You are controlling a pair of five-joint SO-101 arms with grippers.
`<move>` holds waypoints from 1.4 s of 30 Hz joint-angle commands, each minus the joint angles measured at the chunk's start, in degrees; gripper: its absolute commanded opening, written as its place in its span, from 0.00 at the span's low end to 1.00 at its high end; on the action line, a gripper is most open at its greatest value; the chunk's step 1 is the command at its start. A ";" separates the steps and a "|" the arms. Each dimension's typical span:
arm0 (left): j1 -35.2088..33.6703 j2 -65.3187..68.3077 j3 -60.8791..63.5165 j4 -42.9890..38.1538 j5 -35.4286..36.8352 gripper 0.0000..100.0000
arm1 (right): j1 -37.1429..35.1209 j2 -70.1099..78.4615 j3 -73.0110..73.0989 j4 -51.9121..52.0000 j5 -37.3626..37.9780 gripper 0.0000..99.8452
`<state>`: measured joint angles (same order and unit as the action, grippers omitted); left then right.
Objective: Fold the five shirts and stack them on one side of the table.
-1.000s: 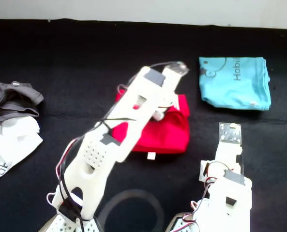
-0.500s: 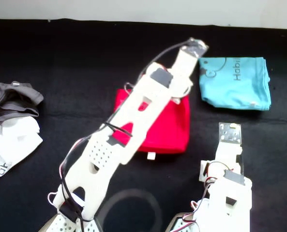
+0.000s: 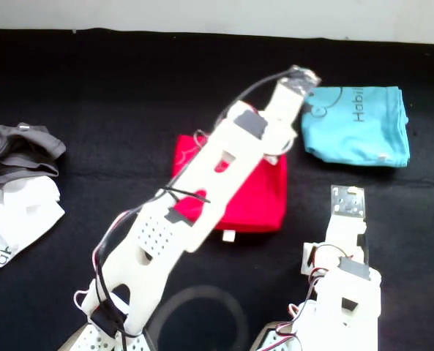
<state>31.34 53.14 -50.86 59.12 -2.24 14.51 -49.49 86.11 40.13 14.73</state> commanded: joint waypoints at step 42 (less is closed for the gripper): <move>-7.96 20.26 -27.47 6.59 0.18 0.01 | 0.22 -0.22 0.75 -1.36 -0.44 0.01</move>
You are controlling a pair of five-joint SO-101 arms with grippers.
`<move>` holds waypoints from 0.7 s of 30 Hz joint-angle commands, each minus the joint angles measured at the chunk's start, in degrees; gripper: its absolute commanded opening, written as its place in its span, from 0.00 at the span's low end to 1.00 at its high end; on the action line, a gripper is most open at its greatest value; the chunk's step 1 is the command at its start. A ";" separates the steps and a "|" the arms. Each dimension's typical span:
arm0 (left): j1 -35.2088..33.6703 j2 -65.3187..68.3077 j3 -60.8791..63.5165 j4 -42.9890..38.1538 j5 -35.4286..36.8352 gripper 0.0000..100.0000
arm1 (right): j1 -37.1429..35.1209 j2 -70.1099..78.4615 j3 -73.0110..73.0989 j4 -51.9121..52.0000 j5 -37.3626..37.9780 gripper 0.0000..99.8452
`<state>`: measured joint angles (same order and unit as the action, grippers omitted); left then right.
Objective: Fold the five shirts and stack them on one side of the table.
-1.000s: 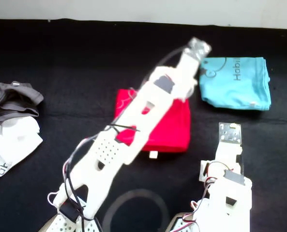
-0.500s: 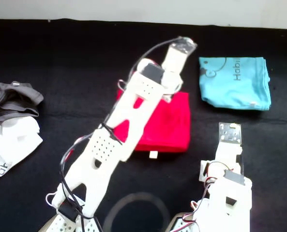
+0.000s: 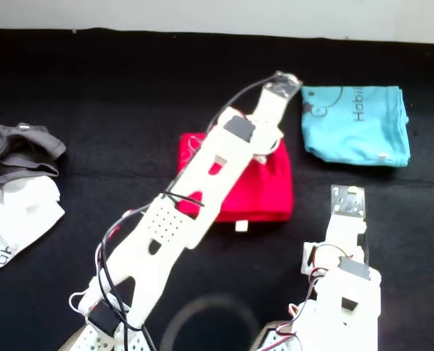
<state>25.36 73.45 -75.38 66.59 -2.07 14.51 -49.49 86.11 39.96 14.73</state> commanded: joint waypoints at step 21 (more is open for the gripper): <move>-1.98 -14.64 -15.16 35.96 -0.09 0.01 | 0.22 -0.22 0.75 -1.19 -0.44 0.01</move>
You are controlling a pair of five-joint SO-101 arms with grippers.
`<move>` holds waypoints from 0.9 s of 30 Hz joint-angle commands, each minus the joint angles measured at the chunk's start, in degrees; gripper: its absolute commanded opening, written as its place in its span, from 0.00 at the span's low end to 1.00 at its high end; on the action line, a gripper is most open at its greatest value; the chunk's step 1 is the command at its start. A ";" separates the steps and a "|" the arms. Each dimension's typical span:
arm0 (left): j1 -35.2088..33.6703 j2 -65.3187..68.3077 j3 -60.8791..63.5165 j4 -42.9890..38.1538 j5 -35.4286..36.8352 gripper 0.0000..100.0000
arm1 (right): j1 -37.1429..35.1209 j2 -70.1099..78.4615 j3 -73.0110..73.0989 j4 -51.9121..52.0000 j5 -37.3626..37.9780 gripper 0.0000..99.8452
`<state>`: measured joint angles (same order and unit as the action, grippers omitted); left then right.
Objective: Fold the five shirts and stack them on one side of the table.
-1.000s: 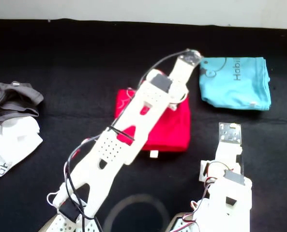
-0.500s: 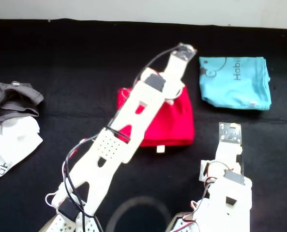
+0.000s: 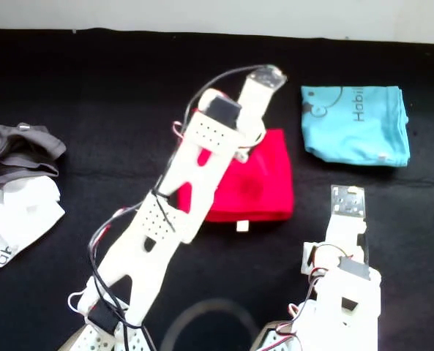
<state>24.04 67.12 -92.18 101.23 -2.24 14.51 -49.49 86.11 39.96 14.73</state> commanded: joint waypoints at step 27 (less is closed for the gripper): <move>-0.31 -46.46 91.12 -26.90 0.09 0.01 | 0.22 -0.22 0.75 -1.19 -0.44 0.01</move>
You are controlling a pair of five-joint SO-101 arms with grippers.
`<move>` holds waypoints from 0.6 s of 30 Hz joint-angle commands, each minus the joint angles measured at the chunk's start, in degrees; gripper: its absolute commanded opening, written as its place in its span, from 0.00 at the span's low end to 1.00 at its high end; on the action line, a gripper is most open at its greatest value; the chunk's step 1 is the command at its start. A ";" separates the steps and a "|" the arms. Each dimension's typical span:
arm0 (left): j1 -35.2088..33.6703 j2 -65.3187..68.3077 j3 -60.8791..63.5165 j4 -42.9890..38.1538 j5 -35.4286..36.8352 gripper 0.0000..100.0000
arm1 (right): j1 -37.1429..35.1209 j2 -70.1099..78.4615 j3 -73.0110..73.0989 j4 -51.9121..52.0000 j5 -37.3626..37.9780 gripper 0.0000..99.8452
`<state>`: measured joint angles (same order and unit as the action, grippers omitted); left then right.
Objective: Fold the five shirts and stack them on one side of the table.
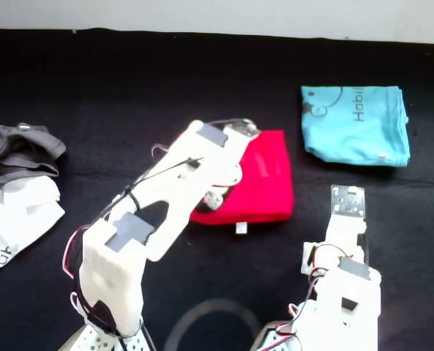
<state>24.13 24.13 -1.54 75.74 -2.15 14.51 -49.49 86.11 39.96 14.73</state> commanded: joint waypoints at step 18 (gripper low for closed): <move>-12.18 -30.20 5.32 6.68 -0.26 0.01 | -1.45 -0.22 -7.25 6.55 -0.35 0.24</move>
<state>15.69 -2.68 1.45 81.54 -2.24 13.63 -49.49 84.44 41.54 14.55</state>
